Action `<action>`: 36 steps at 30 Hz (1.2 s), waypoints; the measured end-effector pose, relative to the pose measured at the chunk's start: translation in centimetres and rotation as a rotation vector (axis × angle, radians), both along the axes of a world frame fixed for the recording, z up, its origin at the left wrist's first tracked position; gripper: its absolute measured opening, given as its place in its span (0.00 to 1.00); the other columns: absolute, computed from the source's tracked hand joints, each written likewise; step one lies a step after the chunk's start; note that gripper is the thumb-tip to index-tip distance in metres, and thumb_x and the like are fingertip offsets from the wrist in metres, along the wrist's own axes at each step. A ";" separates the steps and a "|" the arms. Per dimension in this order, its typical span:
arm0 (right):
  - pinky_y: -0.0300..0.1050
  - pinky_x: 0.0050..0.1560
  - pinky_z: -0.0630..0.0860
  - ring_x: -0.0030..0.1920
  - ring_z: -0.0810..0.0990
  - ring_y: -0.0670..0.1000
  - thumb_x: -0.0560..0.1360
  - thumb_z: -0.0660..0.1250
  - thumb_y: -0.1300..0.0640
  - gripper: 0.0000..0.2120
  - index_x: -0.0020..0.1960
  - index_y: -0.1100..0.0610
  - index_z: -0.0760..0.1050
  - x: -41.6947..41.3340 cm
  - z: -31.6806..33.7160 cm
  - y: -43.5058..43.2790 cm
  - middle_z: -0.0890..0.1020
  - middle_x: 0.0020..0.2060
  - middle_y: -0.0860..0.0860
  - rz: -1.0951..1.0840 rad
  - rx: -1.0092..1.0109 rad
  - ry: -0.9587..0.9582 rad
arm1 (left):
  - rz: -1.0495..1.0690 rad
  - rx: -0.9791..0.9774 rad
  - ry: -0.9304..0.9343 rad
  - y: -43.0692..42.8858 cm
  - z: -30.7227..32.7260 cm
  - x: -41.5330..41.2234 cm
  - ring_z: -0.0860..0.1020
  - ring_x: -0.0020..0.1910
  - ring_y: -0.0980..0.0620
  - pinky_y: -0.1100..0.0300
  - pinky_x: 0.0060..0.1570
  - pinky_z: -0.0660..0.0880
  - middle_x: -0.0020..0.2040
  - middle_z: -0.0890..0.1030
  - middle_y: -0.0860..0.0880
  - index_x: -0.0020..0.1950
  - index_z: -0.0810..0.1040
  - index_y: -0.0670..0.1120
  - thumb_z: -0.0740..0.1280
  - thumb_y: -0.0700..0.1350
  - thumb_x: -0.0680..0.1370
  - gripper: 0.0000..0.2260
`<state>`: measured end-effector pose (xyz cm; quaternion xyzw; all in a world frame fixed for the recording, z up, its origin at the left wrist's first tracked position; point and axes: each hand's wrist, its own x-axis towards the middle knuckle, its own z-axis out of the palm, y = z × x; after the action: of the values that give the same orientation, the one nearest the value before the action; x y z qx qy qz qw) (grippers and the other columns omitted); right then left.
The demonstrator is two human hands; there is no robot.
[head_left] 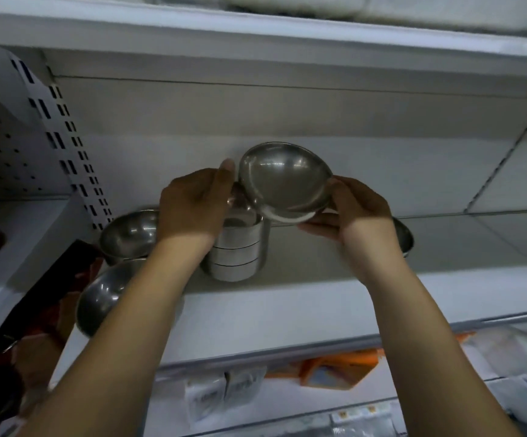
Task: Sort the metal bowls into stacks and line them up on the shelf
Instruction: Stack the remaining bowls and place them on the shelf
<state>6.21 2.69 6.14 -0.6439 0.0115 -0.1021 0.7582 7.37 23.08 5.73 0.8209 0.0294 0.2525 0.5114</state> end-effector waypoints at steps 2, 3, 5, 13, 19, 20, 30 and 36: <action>0.50 0.41 0.84 0.42 0.87 0.59 0.82 0.61 0.62 0.10 0.56 0.63 0.79 0.6 -0.3 -2.2 0.84 0.45 0.61 -0.077 -0.032 0.009 | 0.094 0.047 -0.021 -0.9 -1.5 0.1 0.79 0.54 0.59 0.68 0.56 0.70 0.55 0.83 0.55 0.55 0.84 0.47 0.64 0.56 0.83 0.15; 0.49 0.39 0.84 0.41 0.87 0.57 0.82 0.61 0.62 0.10 0.55 0.63 0.80 1.0 -0.4 -3.4 0.85 0.43 0.59 -0.134 -0.095 0.001 | 0.151 0.049 -0.012 -1.4 -2.3 0.2 0.75 0.65 0.52 0.63 0.66 0.68 0.66 0.79 0.49 0.66 0.79 0.44 0.66 0.57 0.82 0.20; 0.40 0.35 0.82 0.38 0.86 0.48 0.81 0.62 0.61 0.09 0.54 0.60 0.80 1.9 -1.0 -5.9 0.85 0.42 0.54 -0.281 -0.300 -0.018 | 0.229 -0.073 0.060 -2.7 -3.3 0.1 0.67 0.76 0.46 0.62 0.72 0.61 0.77 0.68 0.45 0.78 0.66 0.44 0.68 0.58 0.79 0.32; 0.27 0.25 0.65 0.28 0.74 0.47 0.82 0.57 0.59 0.14 0.38 0.57 0.72 4.1 -4.3 -11.9 0.73 0.29 0.49 -0.556 -0.641 0.076 | 0.372 -0.477 0.033 -5.3 -6.2 0.1 0.74 0.58 0.56 0.71 0.56 0.65 0.62 0.75 0.54 0.73 0.68 0.47 0.70 0.59 0.78 0.28; 0.30 0.20 0.64 0.29 0.82 0.51 0.84 0.53 0.55 0.17 0.44 0.62 0.74 5.1 -6.5 -13.6 0.82 0.32 0.56 -0.566 -0.652 0.128 | 0.331 -0.475 -0.043 -5.6 -7.5 1.1 0.79 0.59 0.53 0.59 0.64 0.73 0.59 0.80 0.53 0.62 0.72 0.54 0.70 0.62 0.76 0.20; 0.33 0.21 0.66 0.29 0.83 0.54 0.83 0.52 0.55 0.18 0.42 0.63 0.73 5.4 -7.0 -13.7 0.82 0.31 0.58 -0.572 -0.663 0.132 | 0.326 -0.478 -0.053 -5.6 -7.6 1.2 0.79 0.59 0.53 0.59 0.64 0.74 0.59 0.80 0.53 0.61 0.72 0.55 0.70 0.63 0.75 0.20; 0.43 0.28 0.55 0.28 0.61 0.51 0.80 0.56 0.63 0.18 0.32 0.63 0.62 5.8 -7.5 -14.0 0.64 0.26 0.55 -0.679 -0.727 0.207 | 0.217 -0.534 0.000 -4.7 -7.7 1.4 0.75 0.50 0.72 0.69 0.54 0.70 0.51 0.78 0.66 0.66 0.74 0.55 0.68 0.60 0.79 0.18; 0.38 0.26 0.50 0.30 0.54 0.50 0.73 0.59 0.67 0.16 0.30 0.58 0.58 5.1 -7.5 -13.9 0.58 0.27 0.53 -0.705 -0.665 0.160 | 0.186 -0.562 -0.009 -4.6 -7.8 1.4 0.76 0.51 0.70 0.70 0.54 0.70 0.51 0.79 0.65 0.67 0.74 0.53 0.67 0.59 0.80 0.18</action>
<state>11.36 -11.22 -1.39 -0.8138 0.2537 -0.3009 0.4275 8.80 18.44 -2.02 0.6397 0.1709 0.2838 0.6935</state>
